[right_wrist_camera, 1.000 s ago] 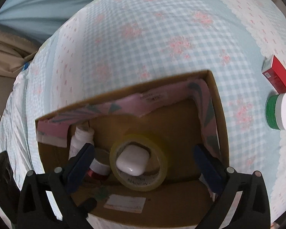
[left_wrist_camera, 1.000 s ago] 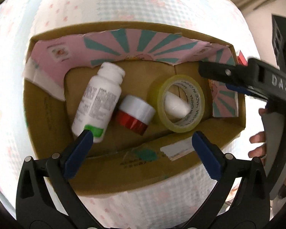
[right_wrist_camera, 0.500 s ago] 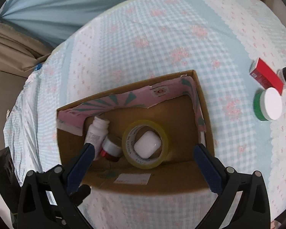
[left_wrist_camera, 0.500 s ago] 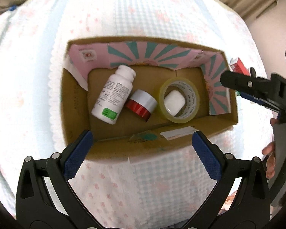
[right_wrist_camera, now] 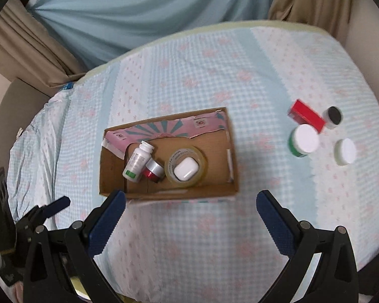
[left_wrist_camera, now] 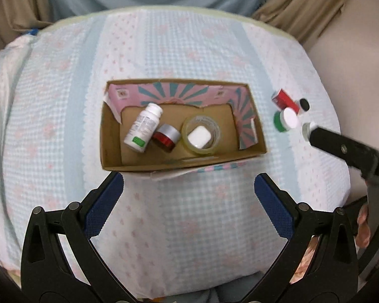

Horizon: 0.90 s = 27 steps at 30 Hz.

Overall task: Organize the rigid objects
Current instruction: 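Lift both tools away from the box toward the remaining jars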

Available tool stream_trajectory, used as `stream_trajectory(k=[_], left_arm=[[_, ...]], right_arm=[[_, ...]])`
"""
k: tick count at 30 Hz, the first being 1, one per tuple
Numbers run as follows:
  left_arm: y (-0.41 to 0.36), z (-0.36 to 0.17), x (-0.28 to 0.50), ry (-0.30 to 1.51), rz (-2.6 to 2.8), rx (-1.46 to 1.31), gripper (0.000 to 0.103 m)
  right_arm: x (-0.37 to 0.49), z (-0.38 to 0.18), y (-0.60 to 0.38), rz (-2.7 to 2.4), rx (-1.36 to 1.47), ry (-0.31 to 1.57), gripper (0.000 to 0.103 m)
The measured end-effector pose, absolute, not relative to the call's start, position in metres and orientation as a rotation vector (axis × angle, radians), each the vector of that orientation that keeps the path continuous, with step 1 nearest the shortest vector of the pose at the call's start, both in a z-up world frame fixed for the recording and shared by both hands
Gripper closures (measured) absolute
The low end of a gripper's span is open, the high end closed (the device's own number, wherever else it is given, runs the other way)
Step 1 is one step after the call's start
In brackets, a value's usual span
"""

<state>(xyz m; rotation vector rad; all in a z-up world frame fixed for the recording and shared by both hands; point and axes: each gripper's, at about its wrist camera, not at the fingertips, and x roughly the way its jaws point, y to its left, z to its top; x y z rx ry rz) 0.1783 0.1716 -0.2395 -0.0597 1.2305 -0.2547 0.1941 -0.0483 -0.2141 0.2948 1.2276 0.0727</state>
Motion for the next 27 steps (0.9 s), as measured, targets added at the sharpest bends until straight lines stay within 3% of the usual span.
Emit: stream_trajectory(k=[15, 27], left_arm=[[0.048, -0.146, 0.122, 0.957, -0.274, 0.058, 0.000], [-0.113, -0.175, 0.104, 0.927, -0.182, 0.000, 0.000]], right_arm=[[0.095, -0.141, -0.188, -0.081, 0.240, 1.044, 0.000], [0.088, -0.167, -0.360, -0.025, 0.113, 1.043, 0.000]])
